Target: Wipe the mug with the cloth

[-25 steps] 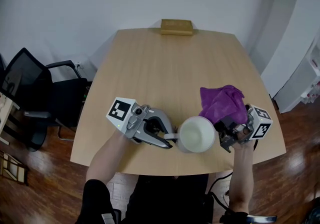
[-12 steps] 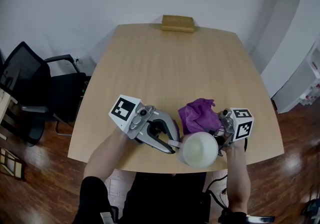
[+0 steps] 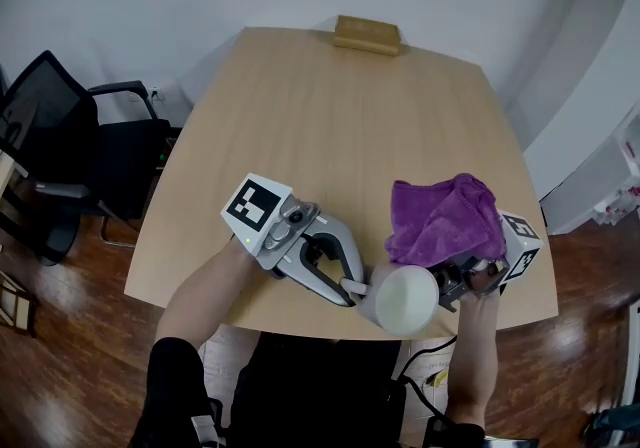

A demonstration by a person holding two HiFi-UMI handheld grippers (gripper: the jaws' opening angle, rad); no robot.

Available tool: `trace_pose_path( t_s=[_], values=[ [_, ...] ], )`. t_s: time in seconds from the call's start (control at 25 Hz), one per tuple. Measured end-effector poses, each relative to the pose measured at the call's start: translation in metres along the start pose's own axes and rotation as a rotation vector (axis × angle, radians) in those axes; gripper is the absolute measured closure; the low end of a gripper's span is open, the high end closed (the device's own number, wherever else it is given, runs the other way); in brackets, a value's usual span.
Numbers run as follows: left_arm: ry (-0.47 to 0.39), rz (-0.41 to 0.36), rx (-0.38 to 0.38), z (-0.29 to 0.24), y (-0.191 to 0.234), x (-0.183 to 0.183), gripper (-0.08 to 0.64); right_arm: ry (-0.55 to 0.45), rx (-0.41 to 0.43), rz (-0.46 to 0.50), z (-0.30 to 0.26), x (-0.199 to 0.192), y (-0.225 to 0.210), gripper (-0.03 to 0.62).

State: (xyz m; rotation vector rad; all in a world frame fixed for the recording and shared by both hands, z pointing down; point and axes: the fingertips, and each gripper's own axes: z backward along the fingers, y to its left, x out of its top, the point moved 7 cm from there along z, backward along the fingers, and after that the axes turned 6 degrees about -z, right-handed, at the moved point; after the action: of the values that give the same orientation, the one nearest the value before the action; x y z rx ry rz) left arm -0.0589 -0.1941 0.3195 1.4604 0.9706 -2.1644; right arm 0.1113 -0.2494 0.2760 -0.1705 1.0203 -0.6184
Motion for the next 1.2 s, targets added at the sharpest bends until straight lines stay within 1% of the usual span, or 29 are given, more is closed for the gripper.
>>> trace_pose_path(
  t_s=[0.08, 0.16, 0.2, 0.28, 0.32, 0.36, 0.4, 0.44, 0.52, 0.56, 0.6, 0.64, 0.72, 0.8, 0.92, 0.96, 1.0, 1.08, 1.12, 1.16, 1.2],
  values=[
    [0.014, 0.001, -0.008, -0.004, 0.0, -0.002, 0.5, 0.047, -0.037, -0.038, 0.002, -0.015, -0.011, 0.511],
    [0.012, 0.005, -0.006, -0.005, 0.001, -0.001, 0.499, 0.118, -0.104, -0.044, 0.008, -0.032, -0.027, 0.509],
    [0.012, 0.006, -0.005, -0.005, 0.002, -0.001, 0.499, 0.174, -0.156, -0.035, 0.01, -0.04, -0.034, 0.511],
    [0.022, 0.005, -0.003, -0.007, 0.003, -0.002, 0.499, 0.299, -0.296, 0.009, 0.016, -0.055, -0.047, 0.511],
    [0.028, 0.007, -0.002, -0.008, 0.004, -0.003, 0.5, 0.337, -0.362, 0.04, 0.019, -0.057, -0.051, 0.511],
    [0.033, 0.011, -0.002, -0.009, 0.003, -0.004, 0.5, 0.338, -0.401, 0.071, 0.022, -0.053, -0.052, 0.511],
    [0.038, 0.017, -0.004, -0.009, 0.003, -0.005, 0.501, 0.3, -0.399, 0.096, 0.023, -0.044, -0.047, 0.511],
    [0.041, 0.021, -0.007, -0.009, 0.002, -0.006, 0.502, 0.232, -0.356, 0.116, 0.022, -0.031, -0.039, 0.511],
    [0.046, 0.026, -0.017, -0.009, -0.001, -0.006, 0.502, 0.072, -0.196, 0.134, 0.014, -0.004, -0.013, 0.511],
    [0.049, 0.026, -0.022, -0.01, -0.002, -0.007, 0.502, 0.014, -0.112, 0.123, 0.007, 0.004, 0.0, 0.511],
    [0.053, 0.026, -0.027, -0.01, -0.003, -0.007, 0.502, -0.015, -0.043, 0.098, -0.002, 0.008, 0.01, 0.511],
    [0.056, 0.024, -0.029, -0.011, -0.003, -0.008, 0.502, -0.012, 0.004, 0.071, -0.011, 0.007, 0.017, 0.511],
    [0.058, 0.019, -0.03, -0.011, -0.003, -0.008, 0.502, 0.057, 0.037, 0.03, -0.023, -0.003, 0.021, 0.511],
    [0.059, 0.014, -0.027, -0.011, -0.003, -0.007, 0.502, 0.145, 0.025, 0.013, -0.025, -0.017, 0.014, 0.511],
    [0.068, 0.017, -0.034, -0.011, -0.003, -0.008, 0.499, 0.226, 0.005, -0.017, -0.019, -0.032, 0.0, 0.511],
    [0.069, 0.018, -0.038, -0.012, -0.003, -0.008, 0.499, 0.268, -0.021, -0.017, -0.016, -0.037, -0.006, 0.511],
    [0.067, 0.017, -0.042, -0.012, -0.004, -0.008, 0.499, 0.324, -0.067, -0.007, -0.013, -0.043, -0.014, 0.511],
    [0.058, 0.015, -0.047, -0.013, -0.004, -0.007, 0.499, 0.426, -0.19, 0.022, -0.006, -0.052, -0.03, 0.511],
    [0.054, 0.017, -0.049, -0.013, -0.004, -0.007, 0.499, 0.444, -0.236, 0.04, -0.003, -0.053, -0.035, 0.511],
    [0.05, 0.021, -0.051, -0.013, -0.004, -0.007, 0.5, 0.432, -0.256, 0.061, -0.001, -0.05, -0.036, 0.511],
    [0.046, 0.027, -0.054, -0.013, -0.004, -0.007, 0.5, 0.393, -0.242, 0.087, 0.001, -0.042, -0.032, 0.511]
  ],
)
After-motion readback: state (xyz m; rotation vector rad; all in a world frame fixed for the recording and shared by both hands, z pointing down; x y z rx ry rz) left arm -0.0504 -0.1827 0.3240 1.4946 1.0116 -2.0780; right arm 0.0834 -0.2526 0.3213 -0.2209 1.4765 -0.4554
